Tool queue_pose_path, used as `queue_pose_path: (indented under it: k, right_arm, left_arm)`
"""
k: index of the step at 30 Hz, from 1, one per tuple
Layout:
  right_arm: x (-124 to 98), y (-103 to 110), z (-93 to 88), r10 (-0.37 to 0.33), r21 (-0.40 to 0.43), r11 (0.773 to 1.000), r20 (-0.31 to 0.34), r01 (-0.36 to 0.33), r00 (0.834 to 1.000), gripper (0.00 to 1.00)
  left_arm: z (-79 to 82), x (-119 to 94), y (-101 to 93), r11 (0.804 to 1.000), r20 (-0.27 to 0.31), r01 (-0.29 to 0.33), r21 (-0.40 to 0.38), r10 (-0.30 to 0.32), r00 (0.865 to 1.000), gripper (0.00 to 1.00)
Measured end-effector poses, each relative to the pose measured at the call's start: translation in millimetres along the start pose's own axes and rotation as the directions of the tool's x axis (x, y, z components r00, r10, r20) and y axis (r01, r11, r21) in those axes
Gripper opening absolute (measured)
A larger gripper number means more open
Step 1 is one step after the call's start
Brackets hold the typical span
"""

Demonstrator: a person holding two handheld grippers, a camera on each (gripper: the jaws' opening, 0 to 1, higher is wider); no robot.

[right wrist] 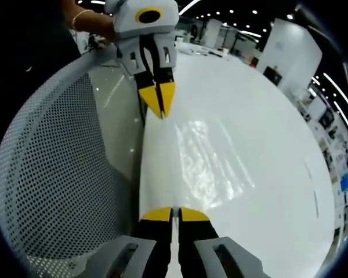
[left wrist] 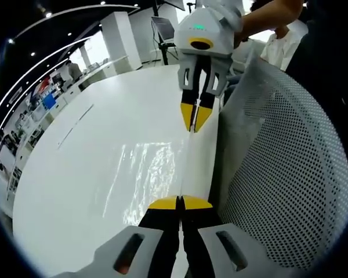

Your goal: Open the resealable bag by pulling the two sides of the seal apart until the entire bag opening is separated and visibly accessible.

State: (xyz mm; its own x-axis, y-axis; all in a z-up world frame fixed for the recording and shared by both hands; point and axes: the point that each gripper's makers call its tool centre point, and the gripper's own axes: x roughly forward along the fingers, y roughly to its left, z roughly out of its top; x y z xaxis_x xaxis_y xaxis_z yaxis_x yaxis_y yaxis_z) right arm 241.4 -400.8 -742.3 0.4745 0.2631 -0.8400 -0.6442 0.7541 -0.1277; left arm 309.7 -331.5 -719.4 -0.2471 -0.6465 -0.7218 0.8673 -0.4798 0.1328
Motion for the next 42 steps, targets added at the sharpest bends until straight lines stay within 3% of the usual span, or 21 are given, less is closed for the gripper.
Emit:
queue_pose_path:
  k: [3, 7, 10, 12, 15, 20, 23, 28, 42]
  right_arm:
    - [0.9, -0.4, -6.2, -0.012, -0.029, 1.0, -0.031, 0.011, 0.999, 0.0]
    - [2.5, 1.8, -4.9, -0.012, -0.015, 1.0, -0.016, 0.012, 1.0, 0.0]
    - [3.5, 0.4, -5.5, -0.016, 0.015, 1.0, -0.018, 0.016, 1.0, 0.0]
    - [4.4, 1.6, -7.2, -0.004, 0.084, 0.996, -0.015, 0.005, 1.0, 0.0]
    - [4.7, 5.5, -7.6, 0.01, 0.081, 0.997, -0.023, -0.009, 1.0, 0.01]
    - [0.3, 7.4, 12.8, -0.002, 0.097, 0.995, 0.052, -0.003, 0.999, 0.1]
    - [-1.8, 6.8, 28.0, 0.0, 0.115, 0.993, 0.098, -0.011, 0.995, 0.09]
    - [-0.6, 0.0, 36.8, -0.015, 0.118, 0.993, 0.12, 0.0, 0.993, 0.08]
    - [22.9, -1.0, 29.9, -0.006, 0.131, 0.991, 0.098, -0.007, 0.995, 0.04]
  left_arm:
    - [-0.1, -1.3, 0.8, 1.0, -0.009, -0.007, 0.025, 0.008, 1.0, 0.0]
    - [-1.5, -3.0, 1.6, 1.0, -0.005, -0.009, 0.007, 0.009, 1.0, 0.0]
    - [-1.9, -1.7, -1.7, 1.0, -0.011, -0.003, 0.013, 0.003, 1.0, 0.0]
    - [-1.3, 0.4, -2.6, 1.0, -0.026, -0.001, 0.018, 0.002, 1.0, 0.0]
    - [0.1, 1.0, -1.8, 0.998, -0.041, -0.006, 0.065, 0.009, 0.999, 0.0]
    - [2.1, 1.5, -2.1, 0.996, -0.037, -0.006, 0.089, 0.01, 0.999, 0.0]
    - [3.6, 3.0, -5.9, 0.993, -0.044, 0.001, 0.12, 0.004, 0.999, 0.0]
    - [1.3, 4.8, -10.3, 0.986, -0.062, 0.016, 0.168, -0.006, 0.998, 0.0]
    - [6.0, 2.6, -4.2, 0.986, -0.042, 0.001, 0.166, 0.006, 0.999, 0.0]
